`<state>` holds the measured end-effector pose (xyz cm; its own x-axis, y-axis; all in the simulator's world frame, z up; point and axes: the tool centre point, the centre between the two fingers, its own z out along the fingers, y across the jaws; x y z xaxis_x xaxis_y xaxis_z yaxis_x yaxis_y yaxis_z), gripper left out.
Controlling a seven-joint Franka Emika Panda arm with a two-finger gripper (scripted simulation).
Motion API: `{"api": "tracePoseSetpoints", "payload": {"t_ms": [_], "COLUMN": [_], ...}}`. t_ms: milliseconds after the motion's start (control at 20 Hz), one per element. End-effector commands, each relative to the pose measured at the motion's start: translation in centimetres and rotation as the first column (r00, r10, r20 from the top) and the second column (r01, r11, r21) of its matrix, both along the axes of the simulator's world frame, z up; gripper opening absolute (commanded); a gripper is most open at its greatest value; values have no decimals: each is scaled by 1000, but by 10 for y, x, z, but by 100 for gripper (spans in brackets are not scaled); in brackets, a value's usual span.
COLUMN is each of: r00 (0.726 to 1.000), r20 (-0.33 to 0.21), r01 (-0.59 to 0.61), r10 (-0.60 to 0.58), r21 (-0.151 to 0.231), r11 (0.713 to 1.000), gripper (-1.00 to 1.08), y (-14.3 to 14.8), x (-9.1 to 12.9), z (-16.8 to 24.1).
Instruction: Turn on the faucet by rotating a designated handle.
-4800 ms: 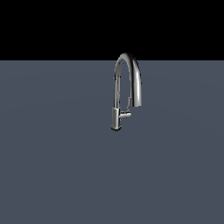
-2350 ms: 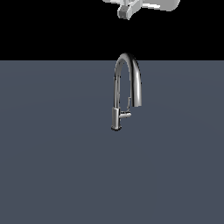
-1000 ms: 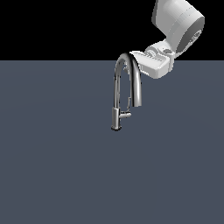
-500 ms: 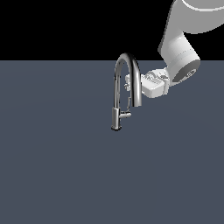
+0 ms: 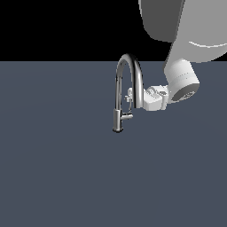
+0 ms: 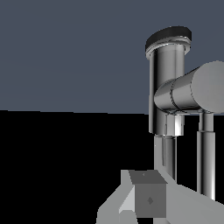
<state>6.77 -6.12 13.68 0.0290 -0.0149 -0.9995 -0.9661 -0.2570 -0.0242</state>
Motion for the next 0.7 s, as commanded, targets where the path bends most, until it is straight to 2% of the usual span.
{"api": "tracePoseSetpoints", "payload": {"t_ms": [0,400,650], "r00": [1000,1000,1000], "r20": [-15,-21,-21], "r01": [13,19,19], "r10": [-13,-18,-18], "r21": [12,17,17], "r11": [1000,1000,1000], "gripper": [-100,-100,-100], "y": [1,2,0], "x": [1,1,-7], "z": [-6,-9,-7]}}
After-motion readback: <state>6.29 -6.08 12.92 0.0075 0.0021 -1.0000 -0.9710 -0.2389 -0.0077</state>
